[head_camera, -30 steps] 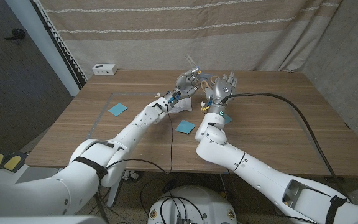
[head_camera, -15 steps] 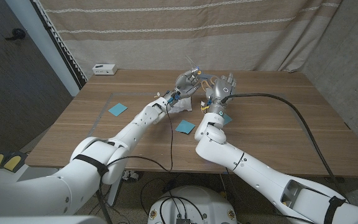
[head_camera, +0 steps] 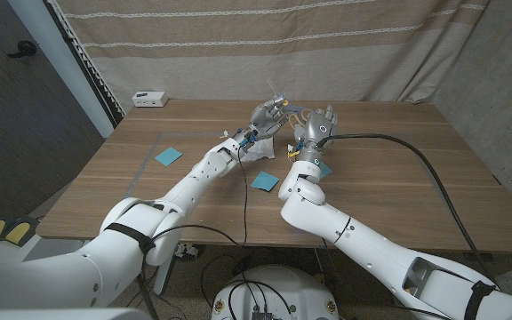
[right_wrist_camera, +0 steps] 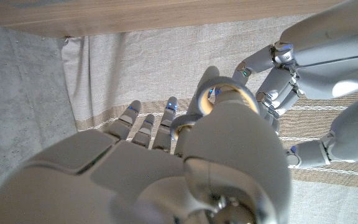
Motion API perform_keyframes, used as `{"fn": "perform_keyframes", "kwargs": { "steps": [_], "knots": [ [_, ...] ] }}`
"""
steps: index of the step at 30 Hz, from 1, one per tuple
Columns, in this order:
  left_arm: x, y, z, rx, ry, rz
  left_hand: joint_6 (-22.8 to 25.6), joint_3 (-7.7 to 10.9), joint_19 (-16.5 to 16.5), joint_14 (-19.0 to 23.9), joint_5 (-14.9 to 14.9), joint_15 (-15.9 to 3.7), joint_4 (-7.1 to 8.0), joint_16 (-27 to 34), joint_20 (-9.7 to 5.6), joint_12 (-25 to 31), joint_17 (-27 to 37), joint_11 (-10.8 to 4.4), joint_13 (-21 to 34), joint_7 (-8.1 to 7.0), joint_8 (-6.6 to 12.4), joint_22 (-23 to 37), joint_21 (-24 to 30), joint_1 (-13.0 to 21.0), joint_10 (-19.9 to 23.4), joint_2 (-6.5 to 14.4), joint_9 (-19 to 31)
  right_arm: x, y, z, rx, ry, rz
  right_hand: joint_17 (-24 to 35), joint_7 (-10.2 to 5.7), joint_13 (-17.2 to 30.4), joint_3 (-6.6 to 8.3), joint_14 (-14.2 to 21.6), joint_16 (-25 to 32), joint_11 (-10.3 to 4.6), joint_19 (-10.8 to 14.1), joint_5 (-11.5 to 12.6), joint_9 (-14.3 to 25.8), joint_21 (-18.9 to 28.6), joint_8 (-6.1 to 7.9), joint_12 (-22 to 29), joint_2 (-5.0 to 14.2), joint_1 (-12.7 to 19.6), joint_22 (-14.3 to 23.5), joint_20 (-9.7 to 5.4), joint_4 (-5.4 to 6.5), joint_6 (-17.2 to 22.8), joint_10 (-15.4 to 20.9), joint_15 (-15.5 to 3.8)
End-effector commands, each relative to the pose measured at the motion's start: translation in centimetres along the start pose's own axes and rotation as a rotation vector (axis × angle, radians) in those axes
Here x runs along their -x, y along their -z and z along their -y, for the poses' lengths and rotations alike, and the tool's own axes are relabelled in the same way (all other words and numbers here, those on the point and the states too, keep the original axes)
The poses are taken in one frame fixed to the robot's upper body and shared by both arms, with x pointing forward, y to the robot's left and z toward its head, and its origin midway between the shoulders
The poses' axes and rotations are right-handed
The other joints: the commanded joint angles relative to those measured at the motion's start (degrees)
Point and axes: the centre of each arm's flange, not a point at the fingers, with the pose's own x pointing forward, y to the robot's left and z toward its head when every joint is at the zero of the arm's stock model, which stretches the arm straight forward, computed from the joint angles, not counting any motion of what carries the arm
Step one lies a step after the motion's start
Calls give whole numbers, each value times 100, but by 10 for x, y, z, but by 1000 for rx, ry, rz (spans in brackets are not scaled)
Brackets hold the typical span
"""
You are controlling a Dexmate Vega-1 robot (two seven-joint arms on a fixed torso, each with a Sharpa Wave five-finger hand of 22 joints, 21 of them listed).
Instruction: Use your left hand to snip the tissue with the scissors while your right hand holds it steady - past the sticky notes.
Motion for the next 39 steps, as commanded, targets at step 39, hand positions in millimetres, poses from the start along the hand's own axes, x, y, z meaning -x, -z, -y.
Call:
{"fn": "perform_keyframes", "kwargs": {
  "steps": [39],
  "knots": [
    [14, -11, 6, -137, -48, 8, -2387, -190, -764, -3551, -586, -419, -113, -242, -120, -1589, -1362, -38, -471, -861, -2973, -73, -1472, -2482, -3315, -137, -953, -8, 21, 6, -163, -51, 28, 71, 186, 105, 1168, 100, 87, -120, 28, -554, 901, 120, 802, 59, -13, -723, 43, -157, 547, -280, 78, -242]
  ]
}}
